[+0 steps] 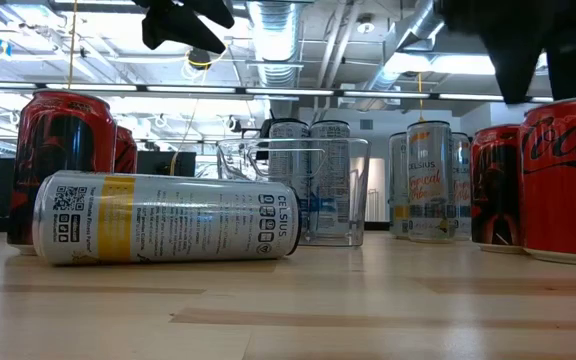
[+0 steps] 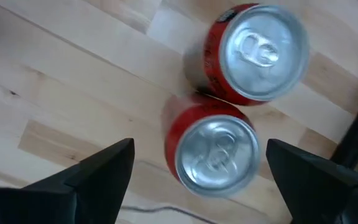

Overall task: Sort soda cans
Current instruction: Put the red soda can into the bottom transparent bin

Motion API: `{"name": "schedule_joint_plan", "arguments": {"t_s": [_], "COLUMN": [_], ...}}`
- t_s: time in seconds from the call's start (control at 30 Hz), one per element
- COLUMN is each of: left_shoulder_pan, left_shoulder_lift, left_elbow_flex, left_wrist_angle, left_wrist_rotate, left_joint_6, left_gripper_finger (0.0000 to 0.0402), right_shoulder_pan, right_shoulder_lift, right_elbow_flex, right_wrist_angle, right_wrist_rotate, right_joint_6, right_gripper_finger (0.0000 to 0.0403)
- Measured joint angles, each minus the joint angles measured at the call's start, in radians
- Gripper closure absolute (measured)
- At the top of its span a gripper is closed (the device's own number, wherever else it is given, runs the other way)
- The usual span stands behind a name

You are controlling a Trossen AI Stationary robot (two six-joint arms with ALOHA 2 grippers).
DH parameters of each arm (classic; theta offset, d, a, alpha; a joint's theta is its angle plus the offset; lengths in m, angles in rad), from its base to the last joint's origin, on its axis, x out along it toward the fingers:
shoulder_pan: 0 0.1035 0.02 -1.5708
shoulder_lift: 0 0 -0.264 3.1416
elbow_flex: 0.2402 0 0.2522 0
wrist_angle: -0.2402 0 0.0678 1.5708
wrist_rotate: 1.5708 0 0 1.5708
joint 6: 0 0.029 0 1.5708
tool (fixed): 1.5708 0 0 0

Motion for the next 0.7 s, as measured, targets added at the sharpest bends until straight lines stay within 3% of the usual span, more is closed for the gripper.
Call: {"name": "schedule_joint_plan", "arguments": {"t_s": [0.23, 0.47, 0.7], "left_shoulder_pan": [-0.008, -0.030, -0.030], "left_shoulder_lift": [0.000, 0.000, 0.000], "left_elbow_flex": [0.000, 0.000, 0.000], "left_wrist_angle": [-0.002, -0.048, -0.080], "left_wrist_rotate": [0.039, 0.045, 0.037], "left_joint_6": [-0.025, -0.027, -0.025], "left_gripper_finger": [0.0188, 0.0188, 0.0188], "right_shoulder_pan": [-0.046, -0.046, -0.045], "right_shoulder_lift": [-0.019, -0.063, -0.062], "right_elbow_flex": [-0.131, -0.229, -0.246], "right_wrist_angle": [0.058, 0.283, 0.284], "right_wrist_rotate": [-0.098, -0.108, -0.107], "right_joint_6": [-0.007, -0.013, -0.021], "right_gripper_finger": [0.0010, 0.0015, 0.0076]}}
